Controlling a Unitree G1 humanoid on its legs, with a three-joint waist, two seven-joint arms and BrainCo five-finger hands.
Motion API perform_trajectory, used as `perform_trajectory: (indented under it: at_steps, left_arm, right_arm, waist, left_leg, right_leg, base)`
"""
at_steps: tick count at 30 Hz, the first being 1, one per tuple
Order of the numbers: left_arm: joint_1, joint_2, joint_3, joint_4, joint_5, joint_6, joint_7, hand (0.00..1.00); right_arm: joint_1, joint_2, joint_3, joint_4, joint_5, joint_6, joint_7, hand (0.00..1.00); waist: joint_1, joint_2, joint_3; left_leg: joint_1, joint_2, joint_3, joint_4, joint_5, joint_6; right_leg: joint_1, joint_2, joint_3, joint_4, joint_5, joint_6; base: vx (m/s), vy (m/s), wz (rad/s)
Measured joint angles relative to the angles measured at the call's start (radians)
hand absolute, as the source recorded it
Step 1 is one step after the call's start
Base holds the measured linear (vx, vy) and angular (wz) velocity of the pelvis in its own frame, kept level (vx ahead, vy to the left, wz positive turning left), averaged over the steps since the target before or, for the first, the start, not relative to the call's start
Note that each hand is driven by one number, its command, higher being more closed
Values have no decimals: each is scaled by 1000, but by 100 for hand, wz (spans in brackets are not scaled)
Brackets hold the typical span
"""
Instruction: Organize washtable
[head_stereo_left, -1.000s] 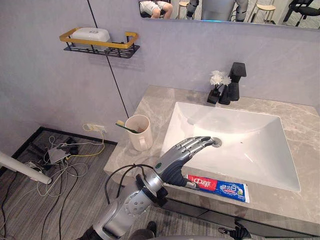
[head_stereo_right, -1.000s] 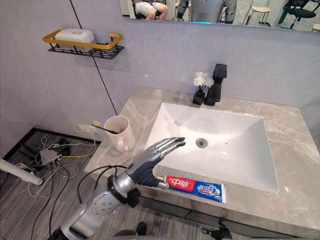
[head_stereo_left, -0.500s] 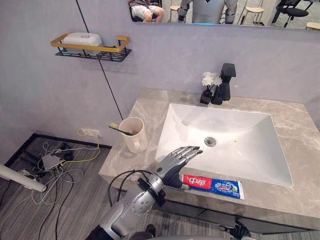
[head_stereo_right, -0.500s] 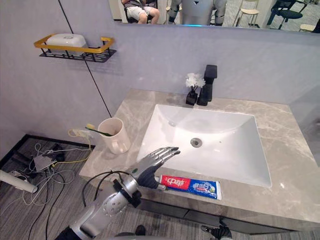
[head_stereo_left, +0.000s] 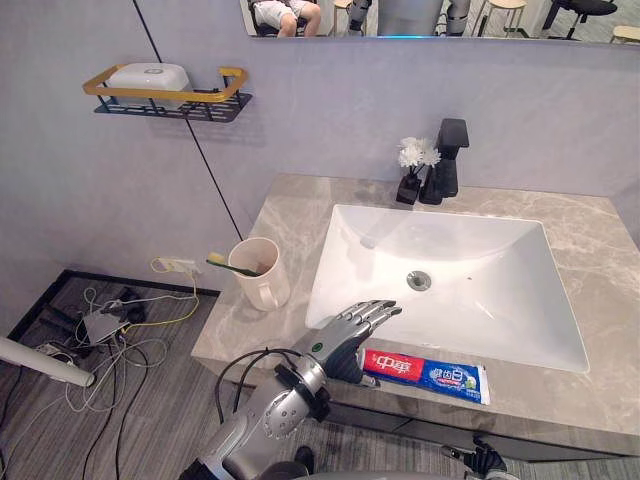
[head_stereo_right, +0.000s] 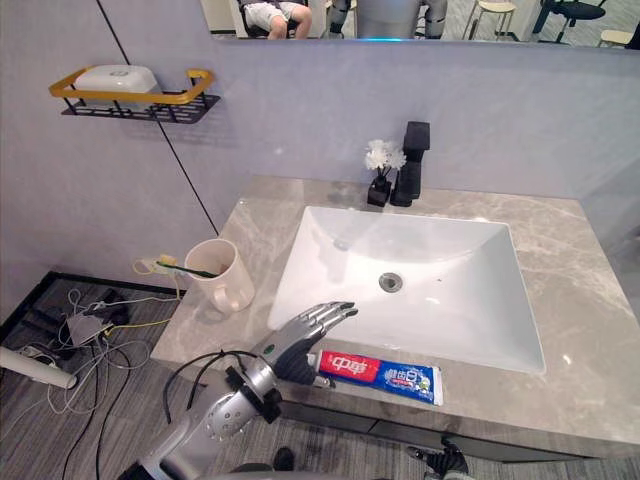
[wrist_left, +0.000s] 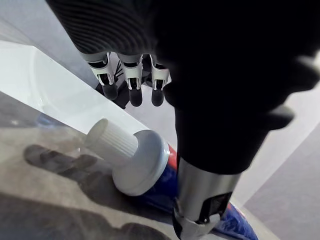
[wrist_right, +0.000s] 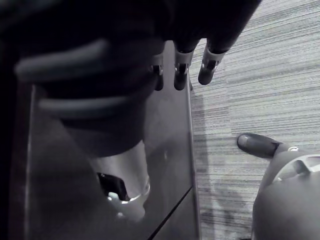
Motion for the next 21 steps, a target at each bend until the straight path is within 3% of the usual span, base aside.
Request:
perform_trajectory:
  at_steps: [14, 21]
  left_arm:
    - [-1, -4, 18, 0, 21, 0, 10, 0]
    - [-1, 6, 51, 10, 61, 5, -10, 0]
  right_arm:
    - [-6, -1, -13, -10, 0, 20, 2, 0]
    - [-16, -2, -17, -11, 2, 21, 19, 0]
  waist:
    - [-5, 7, 15]
    - [-24, 13, 19]
  left_leg:
    - [5, 2, 10, -4, -1, -1]
    - [8, 9, 22, -4, -4, -5]
  right_leg:
    - [-3, 1, 10, 0, 0, 1]
    - [-7, 5, 23, 0, 1, 1]
  base:
    - [-1, 1, -2]
    - [-1, 0, -5]
